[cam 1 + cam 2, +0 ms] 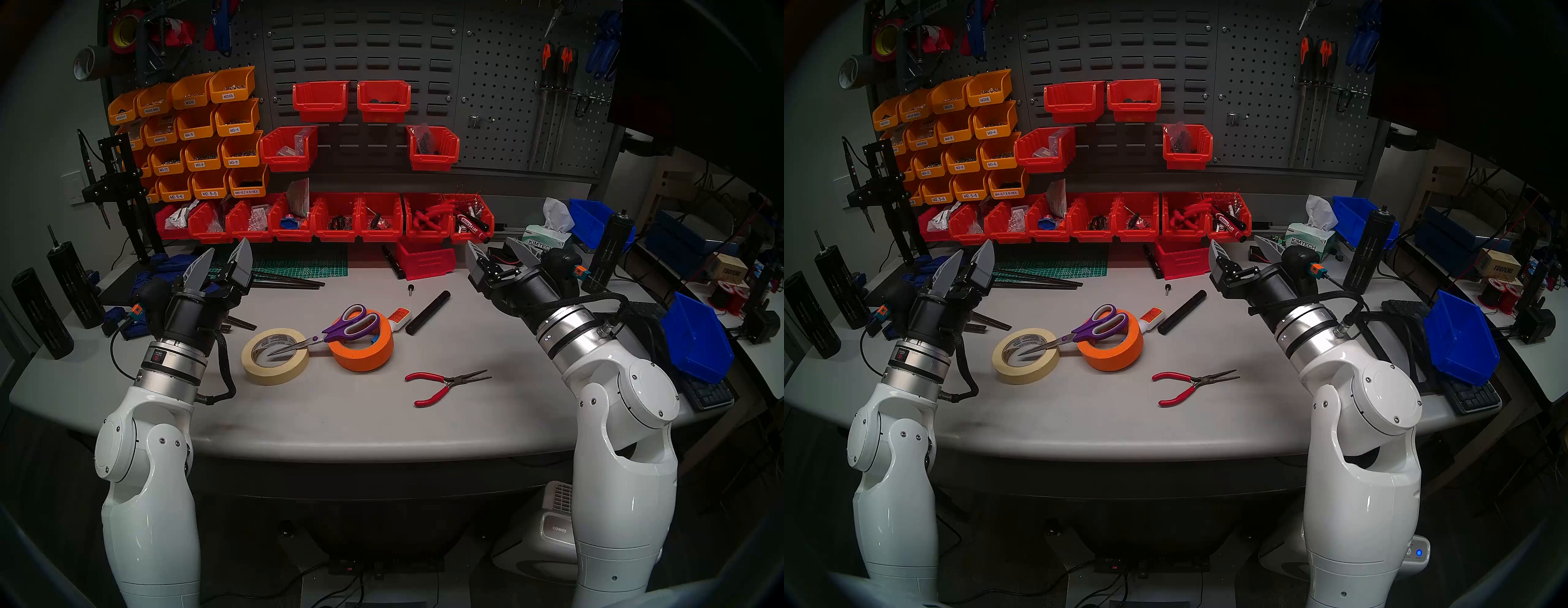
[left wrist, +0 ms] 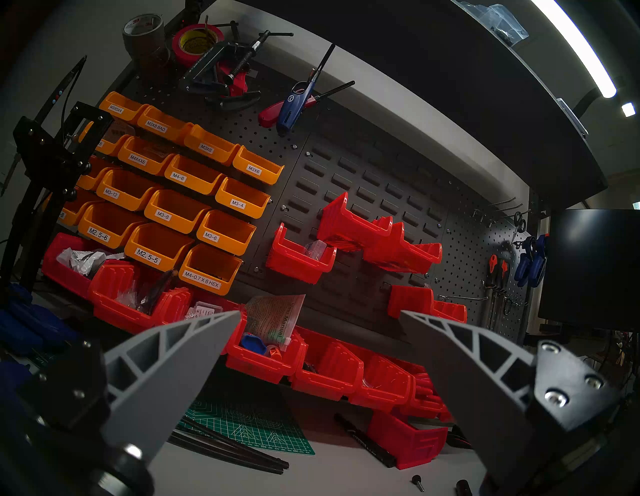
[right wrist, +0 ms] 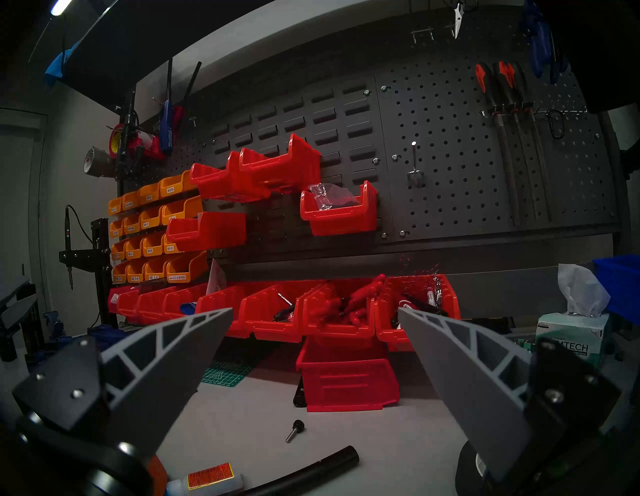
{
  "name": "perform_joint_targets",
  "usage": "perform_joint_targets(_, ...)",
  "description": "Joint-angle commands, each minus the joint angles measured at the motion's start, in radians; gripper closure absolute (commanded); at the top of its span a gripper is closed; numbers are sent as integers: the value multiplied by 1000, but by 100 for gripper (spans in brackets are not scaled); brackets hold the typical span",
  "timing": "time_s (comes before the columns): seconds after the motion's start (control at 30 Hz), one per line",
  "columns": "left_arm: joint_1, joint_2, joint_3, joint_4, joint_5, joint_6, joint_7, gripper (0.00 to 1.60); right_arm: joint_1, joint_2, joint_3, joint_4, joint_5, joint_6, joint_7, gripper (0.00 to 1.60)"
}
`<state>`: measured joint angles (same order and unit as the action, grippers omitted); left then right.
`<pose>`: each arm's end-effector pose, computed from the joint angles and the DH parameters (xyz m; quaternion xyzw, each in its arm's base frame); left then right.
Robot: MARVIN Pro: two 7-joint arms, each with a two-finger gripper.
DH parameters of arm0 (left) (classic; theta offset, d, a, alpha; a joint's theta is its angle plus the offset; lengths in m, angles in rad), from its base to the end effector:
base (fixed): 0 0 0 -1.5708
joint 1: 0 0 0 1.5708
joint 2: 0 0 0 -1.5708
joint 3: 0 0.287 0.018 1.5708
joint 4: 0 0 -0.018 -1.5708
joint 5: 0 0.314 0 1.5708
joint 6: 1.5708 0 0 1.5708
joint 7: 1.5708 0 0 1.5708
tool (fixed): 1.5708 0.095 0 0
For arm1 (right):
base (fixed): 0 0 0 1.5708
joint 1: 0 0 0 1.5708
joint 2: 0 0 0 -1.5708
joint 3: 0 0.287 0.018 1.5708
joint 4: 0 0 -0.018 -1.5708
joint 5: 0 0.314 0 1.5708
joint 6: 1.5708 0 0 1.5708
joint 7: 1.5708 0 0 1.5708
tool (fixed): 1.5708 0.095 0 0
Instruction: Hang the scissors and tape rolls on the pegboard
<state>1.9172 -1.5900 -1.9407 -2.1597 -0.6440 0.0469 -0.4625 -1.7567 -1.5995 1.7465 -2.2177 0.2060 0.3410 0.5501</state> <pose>0.2954 0.0905 -0.1743 0.5380 0.0690 0.8117 0.2167 0.3335 -0.0056 -0.1435 -0.6230 -0.1115 -0.7468 0.2042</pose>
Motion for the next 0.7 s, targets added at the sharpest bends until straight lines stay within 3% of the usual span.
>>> perform_joint_targets(0.0,-11,1,0,-27,-1,-5,-2,0,37,61,-16,-21,45,104,87,0)
perform_joint_targets(0.2,-11,1,0,-27,-2,-6,-2,0,91,130,-35,-4,30,200,155,0)
perform_joint_targets(0.67,-11,1,0,-27,-2,-6,-2,0,218,228,-121,94,14,313,236,0)
